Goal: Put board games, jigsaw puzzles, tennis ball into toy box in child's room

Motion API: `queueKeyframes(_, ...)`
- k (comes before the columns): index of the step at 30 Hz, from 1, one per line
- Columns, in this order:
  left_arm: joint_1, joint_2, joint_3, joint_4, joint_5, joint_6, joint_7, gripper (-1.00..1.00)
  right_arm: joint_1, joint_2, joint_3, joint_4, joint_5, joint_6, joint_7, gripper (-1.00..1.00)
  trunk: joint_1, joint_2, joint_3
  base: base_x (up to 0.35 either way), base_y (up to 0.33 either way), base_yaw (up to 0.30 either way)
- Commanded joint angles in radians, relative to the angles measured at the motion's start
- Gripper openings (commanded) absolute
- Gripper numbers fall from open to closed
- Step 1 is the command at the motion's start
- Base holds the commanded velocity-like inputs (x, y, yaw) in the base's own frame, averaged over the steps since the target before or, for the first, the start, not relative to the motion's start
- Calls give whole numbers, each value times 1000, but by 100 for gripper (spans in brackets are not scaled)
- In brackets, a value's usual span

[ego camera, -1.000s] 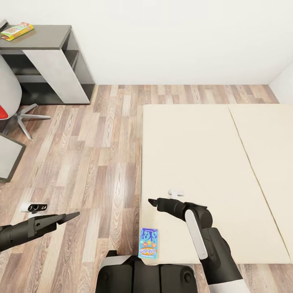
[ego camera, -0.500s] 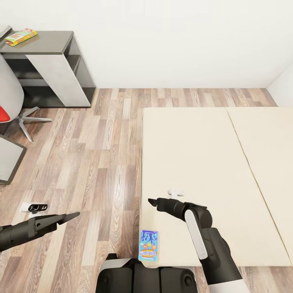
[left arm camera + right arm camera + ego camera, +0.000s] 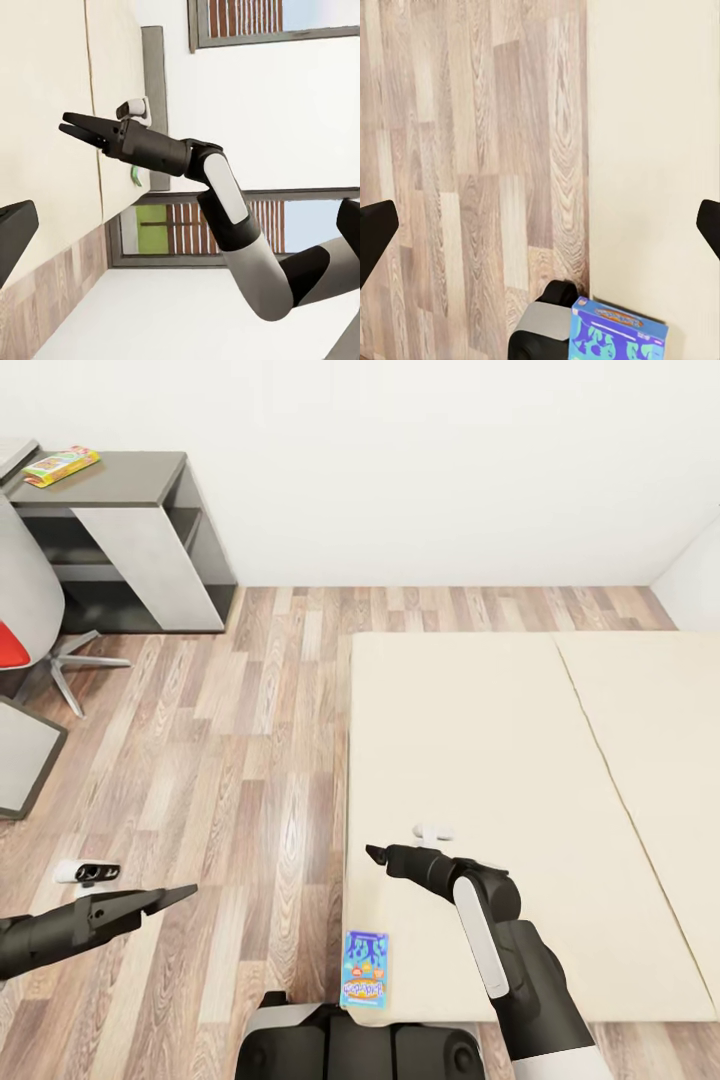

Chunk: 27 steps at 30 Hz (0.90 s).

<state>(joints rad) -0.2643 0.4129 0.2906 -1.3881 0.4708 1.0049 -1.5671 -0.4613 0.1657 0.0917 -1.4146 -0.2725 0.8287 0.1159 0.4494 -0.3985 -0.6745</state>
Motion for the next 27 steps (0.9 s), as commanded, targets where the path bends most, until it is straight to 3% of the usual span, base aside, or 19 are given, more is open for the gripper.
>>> queueKeyframes(1,-1,0,0,1,-8,11,-4,100,0,0,-1,0,7,5,7,100,1,-1,1,0,0,0)
queueKeyframes(9,-1,0,6,8,-58,11,-4,100,0,0,3,3,10,5,7,100,1,-1,14,0,0,0)
queueKeyframes(11,-4,0,6,28,-87,11,1,100,0,0,4,7,10,6,7,100,1,-1,17,0,0,0)
queueKeyframes(12,-8,0,7,51,-111,11,37,100,0,1,4,10,10,7,6,100,1,-1,18,0,0,0)
queueKeyframes(15,-12,0,7,88,-136,11,104,100,0,1,3,31,9,8,6,100,1,-1,23,0,0,0)
queueKeyframes(19,-14,-8,6,131,-147,-2,214,100,0,-1,-1,106,12,9,8,100,1,-1,30,0,0,0)
queueKeyframes(23,-15,-15,2,190,-147,-60,335,100,3,-6,4,140,20,7,6,100,1,-1,36,0,0,0)
queueKeyframes(27,-15,-15,-3,307,-150,-142,396,100,61,-49,3,146,25,-21,5,100,1,-1,43,0,0,0)
